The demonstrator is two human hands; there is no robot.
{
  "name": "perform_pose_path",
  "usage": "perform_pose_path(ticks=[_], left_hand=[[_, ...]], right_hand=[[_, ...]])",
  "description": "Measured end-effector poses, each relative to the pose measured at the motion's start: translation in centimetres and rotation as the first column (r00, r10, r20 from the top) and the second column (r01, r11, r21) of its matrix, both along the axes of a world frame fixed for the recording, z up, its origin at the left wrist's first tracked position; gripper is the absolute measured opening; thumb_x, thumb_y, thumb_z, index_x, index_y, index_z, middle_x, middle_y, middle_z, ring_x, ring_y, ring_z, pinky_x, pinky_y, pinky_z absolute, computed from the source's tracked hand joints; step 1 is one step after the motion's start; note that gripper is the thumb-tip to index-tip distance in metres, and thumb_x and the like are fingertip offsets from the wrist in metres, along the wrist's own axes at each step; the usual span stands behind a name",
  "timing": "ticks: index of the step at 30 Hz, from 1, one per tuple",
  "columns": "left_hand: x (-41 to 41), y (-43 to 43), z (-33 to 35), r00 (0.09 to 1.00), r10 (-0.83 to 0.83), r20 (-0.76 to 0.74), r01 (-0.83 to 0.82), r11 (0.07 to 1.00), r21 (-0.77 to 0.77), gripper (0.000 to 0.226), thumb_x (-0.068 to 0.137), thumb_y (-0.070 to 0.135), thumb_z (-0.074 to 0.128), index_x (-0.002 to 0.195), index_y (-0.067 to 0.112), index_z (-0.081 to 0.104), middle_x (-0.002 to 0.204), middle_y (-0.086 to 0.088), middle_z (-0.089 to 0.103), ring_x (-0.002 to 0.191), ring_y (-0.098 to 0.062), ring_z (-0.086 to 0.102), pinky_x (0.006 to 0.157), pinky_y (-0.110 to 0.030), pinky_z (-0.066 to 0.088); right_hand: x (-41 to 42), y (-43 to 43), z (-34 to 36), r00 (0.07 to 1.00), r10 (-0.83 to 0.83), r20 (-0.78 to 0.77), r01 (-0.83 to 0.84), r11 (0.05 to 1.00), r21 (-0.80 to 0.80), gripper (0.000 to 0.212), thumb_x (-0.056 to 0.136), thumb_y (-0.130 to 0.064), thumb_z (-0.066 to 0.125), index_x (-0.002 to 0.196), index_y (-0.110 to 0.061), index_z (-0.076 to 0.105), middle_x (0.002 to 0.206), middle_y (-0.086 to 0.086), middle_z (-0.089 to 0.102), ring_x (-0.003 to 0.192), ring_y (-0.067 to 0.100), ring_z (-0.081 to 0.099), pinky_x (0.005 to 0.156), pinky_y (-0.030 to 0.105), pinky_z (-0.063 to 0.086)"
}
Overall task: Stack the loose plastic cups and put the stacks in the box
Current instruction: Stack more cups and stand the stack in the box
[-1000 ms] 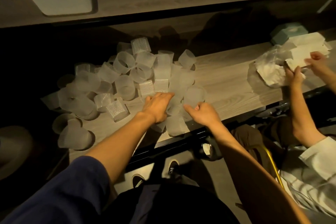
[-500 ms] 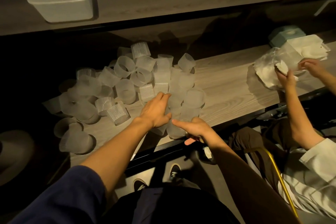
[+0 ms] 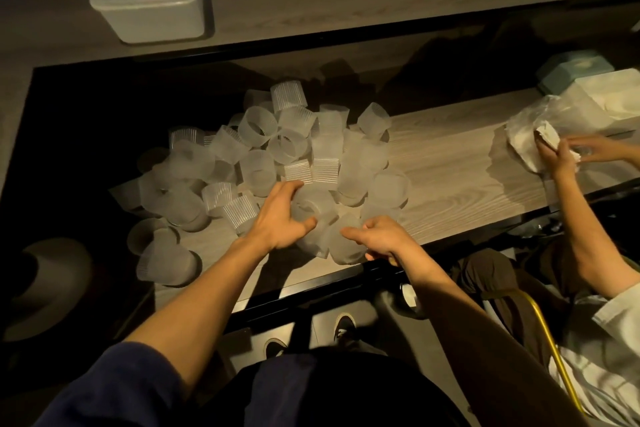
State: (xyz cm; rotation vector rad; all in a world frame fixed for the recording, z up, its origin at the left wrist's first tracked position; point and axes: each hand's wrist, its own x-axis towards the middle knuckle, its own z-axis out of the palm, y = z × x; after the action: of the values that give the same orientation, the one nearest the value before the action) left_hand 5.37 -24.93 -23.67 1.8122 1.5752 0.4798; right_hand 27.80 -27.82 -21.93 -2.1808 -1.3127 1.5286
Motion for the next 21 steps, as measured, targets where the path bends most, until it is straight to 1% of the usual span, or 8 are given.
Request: perform_pose_path(ticks=[2,4,7,10,13,15,18,21], left_hand=[[-0.4,-0.2,0.0,0.999,0.021,0.03,-0.02,1.0,-0.022,0.085,0.072,0.042,0.08,0.144,0.016,0.042,0.136,-0.004,0.049,0.123,-0.022,0.051,0.105,-0.042,0.047],[-0.5,-0.4,0.1,0.995,0.058,0.087,-0.055,0.998,-0.036,0.084,0.074,0.037,0.082,0.144,0.017,0.04,0.138,-0.003,0.051,0.125,-0.021,0.051,0.105,-0.041,0.048],[-0.8,-0.6,0.4,0.981,0.11,0.162,-0.106,0.994,-0.033,0.082,0.076,0.029,0.083,0.144,0.015,0.04,0.14,-0.003,0.051,0.127,-0.019,0.049,0.103,-0.034,0.045],[-1.3,-0.6,0.6,0.969,0.157,0.188,-0.162,0.987,0.009,0.077,0.073,0.03,0.082,0.138,0.017,0.045,0.133,0.0,0.054,0.121,-0.017,0.052,0.098,-0.031,0.046],[-1.9,-0.7,0.6,0.962,0.184,0.203,-0.193,0.981,0.024,0.075,0.071,0.029,0.084,0.135,0.017,0.047,0.125,0.006,0.052,0.114,-0.015,0.053,0.097,-0.033,0.048],[-2.2,-0.8,0.6,0.965,0.177,0.195,-0.184,0.983,0.021,0.078,0.069,0.03,0.085,0.136,0.016,0.047,0.126,0.004,0.052,0.115,-0.015,0.053,0.097,-0.033,0.048],[-2.2,-1.2,0.8,0.97,0.154,0.19,-0.16,0.987,0.014,0.083,0.064,0.035,0.083,0.136,0.016,0.047,0.128,0.001,0.055,0.115,-0.017,0.054,0.097,-0.035,0.05],[-2.1,-1.5,1.0,0.972,0.125,0.198,-0.133,0.991,0.031,0.083,0.061,0.038,0.082,0.133,0.016,0.048,0.126,0.001,0.056,0.113,-0.016,0.056,0.096,-0.036,0.053]], right_hand=[[-0.6,0.3,0.4,0.998,0.062,0.005,-0.062,0.998,-0.009,0.032,0.085,-0.04,0.08,0.08,-0.013,0.063,0.071,0.003,0.067,0.056,0.013,0.062,0.051,0.021,0.048],[-1.0,0.6,0.8,0.993,0.115,0.013,-0.115,0.993,-0.016,0.033,0.081,-0.039,0.083,0.093,-0.013,0.068,0.087,0.004,0.072,0.075,0.016,0.07,0.063,0.026,0.055],[-1.3,1.2,2.1,0.984,0.177,0.021,-0.178,0.983,0.055,0.028,0.08,-0.036,0.084,0.092,-0.023,0.062,0.093,-0.003,0.067,0.089,0.015,0.065,0.073,0.027,0.051],[-1.3,1.8,3.3,0.979,0.17,0.116,-0.188,0.969,0.163,0.048,0.073,-0.042,0.086,0.095,-0.021,0.05,0.094,-0.003,0.059,0.089,0.017,0.058,0.072,0.031,0.045],[-1.1,2.3,4.2,0.992,0.11,0.064,-0.124,0.953,0.276,0.058,0.073,-0.039,0.087,0.109,-0.019,0.047,0.098,-0.004,0.052,0.088,0.016,0.054,0.07,0.031,0.042],[-1.7,2.7,4.8,0.989,0.14,0.042,-0.145,0.929,0.34,0.068,0.07,-0.042,0.086,0.12,-0.023,0.043,0.106,-0.002,0.049,0.095,0.018,0.056,0.076,0.031,0.046],[-3.2,2.8,5.4,0.984,0.178,0.026,-0.173,0.899,0.403,0.094,0.058,-0.055,0.083,0.138,-0.027,0.04,0.121,0.002,0.052,0.106,0.022,0.063,0.09,0.041,0.057],[-4.7,2.7,5.5,0.967,0.252,0.047,-0.247,0.869,0.428,0.097,0.068,-0.044,0.087,0.149,-0.018,0.041,0.135,0.004,0.051,0.117,0.021,0.06,0.1,0.043,0.055]])
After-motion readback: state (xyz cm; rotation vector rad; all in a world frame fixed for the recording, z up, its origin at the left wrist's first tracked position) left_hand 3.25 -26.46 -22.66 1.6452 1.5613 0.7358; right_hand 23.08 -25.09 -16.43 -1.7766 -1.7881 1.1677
